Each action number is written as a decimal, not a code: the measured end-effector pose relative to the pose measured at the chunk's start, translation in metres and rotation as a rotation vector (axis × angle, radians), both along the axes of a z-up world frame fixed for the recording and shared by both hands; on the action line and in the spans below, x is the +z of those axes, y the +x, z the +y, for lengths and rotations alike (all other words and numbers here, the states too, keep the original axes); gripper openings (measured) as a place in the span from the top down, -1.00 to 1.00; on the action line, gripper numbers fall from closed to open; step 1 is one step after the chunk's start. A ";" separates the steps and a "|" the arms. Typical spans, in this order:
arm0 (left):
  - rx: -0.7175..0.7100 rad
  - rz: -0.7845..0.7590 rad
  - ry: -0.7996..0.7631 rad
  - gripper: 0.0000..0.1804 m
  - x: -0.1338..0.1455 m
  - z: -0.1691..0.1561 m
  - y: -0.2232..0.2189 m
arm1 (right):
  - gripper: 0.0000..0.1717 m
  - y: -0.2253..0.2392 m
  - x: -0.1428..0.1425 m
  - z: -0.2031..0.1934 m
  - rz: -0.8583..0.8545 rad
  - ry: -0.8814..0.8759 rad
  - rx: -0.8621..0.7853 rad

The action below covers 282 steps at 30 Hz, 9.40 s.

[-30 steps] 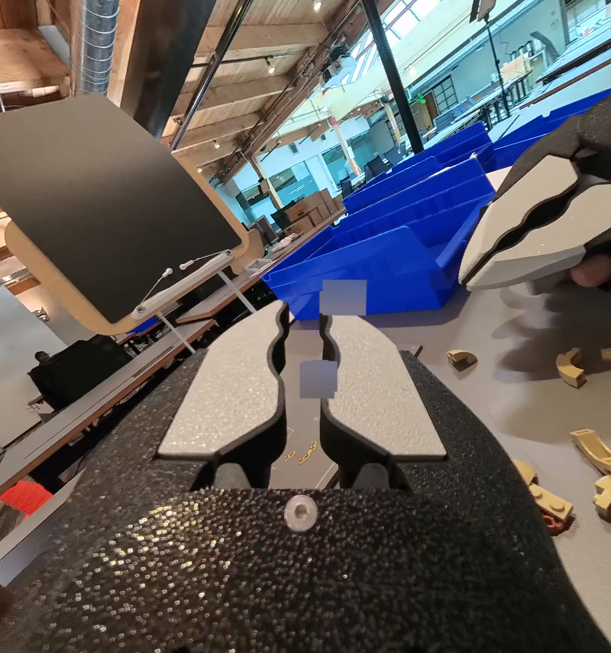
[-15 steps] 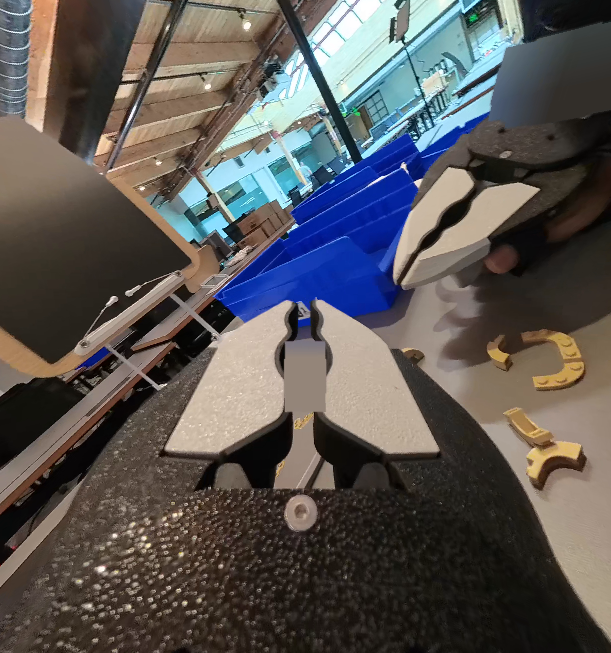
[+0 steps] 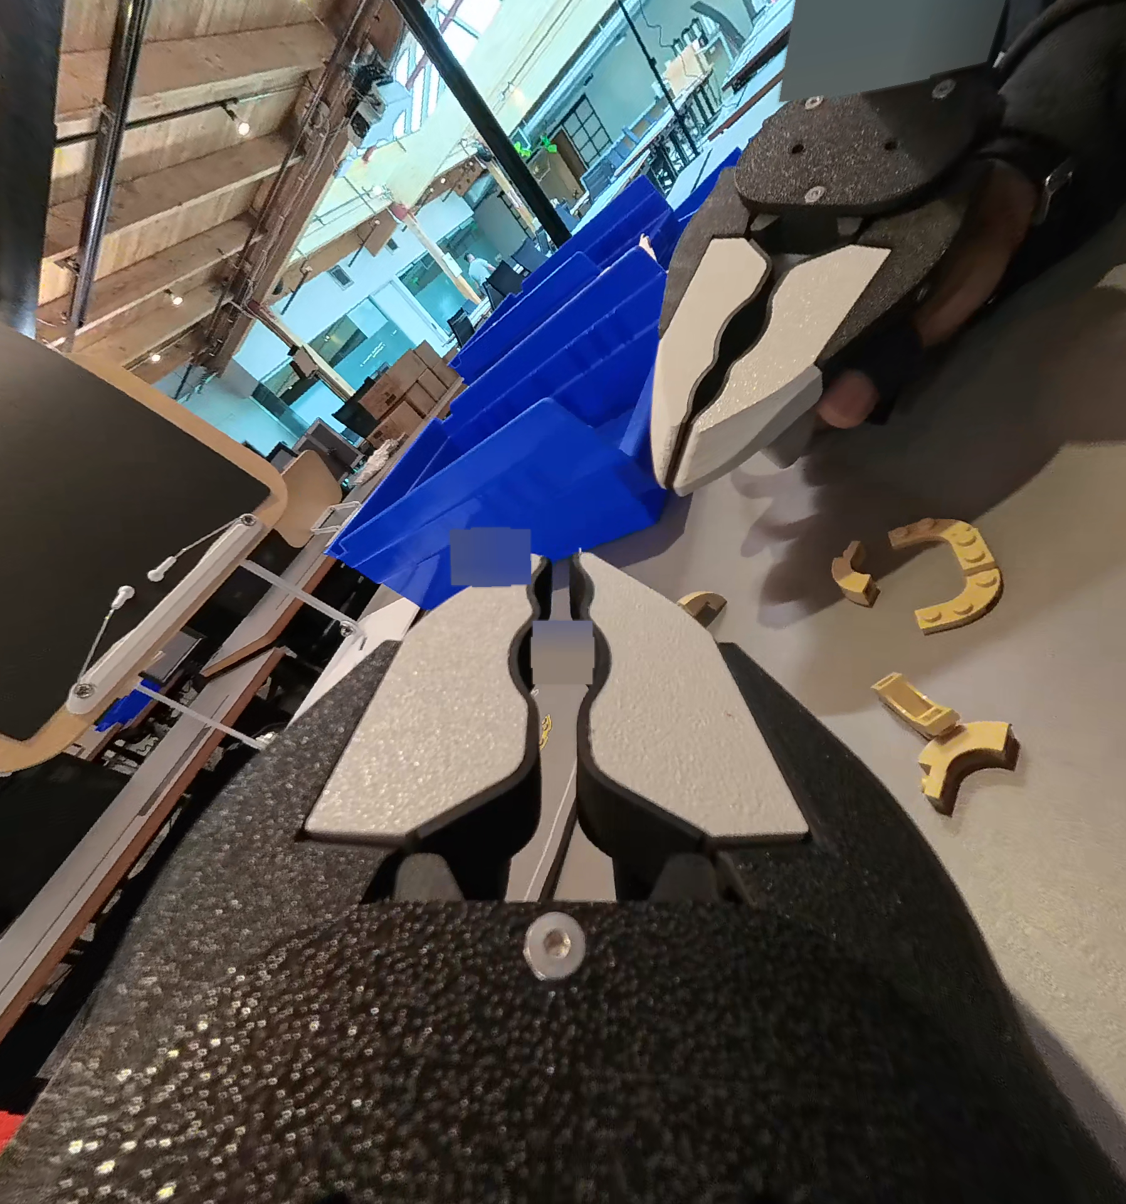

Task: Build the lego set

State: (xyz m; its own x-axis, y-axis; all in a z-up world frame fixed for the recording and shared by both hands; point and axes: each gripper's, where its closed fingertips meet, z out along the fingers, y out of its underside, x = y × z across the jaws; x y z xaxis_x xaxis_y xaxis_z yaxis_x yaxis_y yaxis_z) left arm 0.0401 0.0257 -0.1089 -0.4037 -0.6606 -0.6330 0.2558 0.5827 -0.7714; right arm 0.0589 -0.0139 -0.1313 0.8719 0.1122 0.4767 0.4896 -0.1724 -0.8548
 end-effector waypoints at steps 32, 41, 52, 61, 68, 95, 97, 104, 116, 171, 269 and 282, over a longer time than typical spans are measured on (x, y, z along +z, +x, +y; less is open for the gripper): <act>-0.325 0.771 0.195 0.97 -0.090 0.001 -0.069 | 1.00 -0.007 -0.007 0.001 -0.041 -0.039 0.027; -0.288 0.749 0.183 0.90 -0.088 -0.005 -0.059 | 1.00 -0.009 -0.009 0.001 -0.052 -0.048 0.035; -0.286 0.750 0.165 0.88 -0.086 -0.006 -0.058 | 1.00 -0.009 -0.011 0.001 -0.058 -0.063 0.036; -0.350 0.784 0.062 0.86 -0.069 -0.025 -0.065 | 1.00 -0.008 -0.014 0.002 -0.063 -0.083 0.028; -0.258 0.872 0.114 0.76 -0.081 -0.033 -0.061 | 1.00 -0.007 -0.016 0.003 -0.068 -0.098 0.022; -0.234 0.817 0.149 0.97 -0.079 -0.040 -0.053 | 1.00 -0.013 -0.019 0.002 -0.086 -0.112 0.065; -0.242 0.794 0.110 0.97 -0.073 -0.043 -0.051 | 0.99 -0.015 -0.015 0.000 -0.090 -0.094 0.092; -0.176 0.511 0.169 0.97 -0.052 -0.048 -0.030 | 0.98 -0.020 -0.013 -0.005 0.035 -0.132 0.181; -0.063 0.118 0.537 0.97 -0.041 -0.049 -0.019 | 0.71 -0.028 -0.014 -0.011 0.195 -0.241 0.240; -0.264 0.606 -0.550 0.92 0.001 -0.056 -0.015 | 0.71 -0.036 0.016 -0.013 -0.092 -0.007 0.207; -0.317 0.440 -0.600 0.92 0.022 -0.076 -0.019 | 0.57 -0.033 0.052 -0.024 0.890 -0.045 0.467; -0.359 0.475 -0.617 0.92 0.018 -0.082 -0.022 | 0.72 -0.040 0.053 -0.025 0.771 0.002 0.457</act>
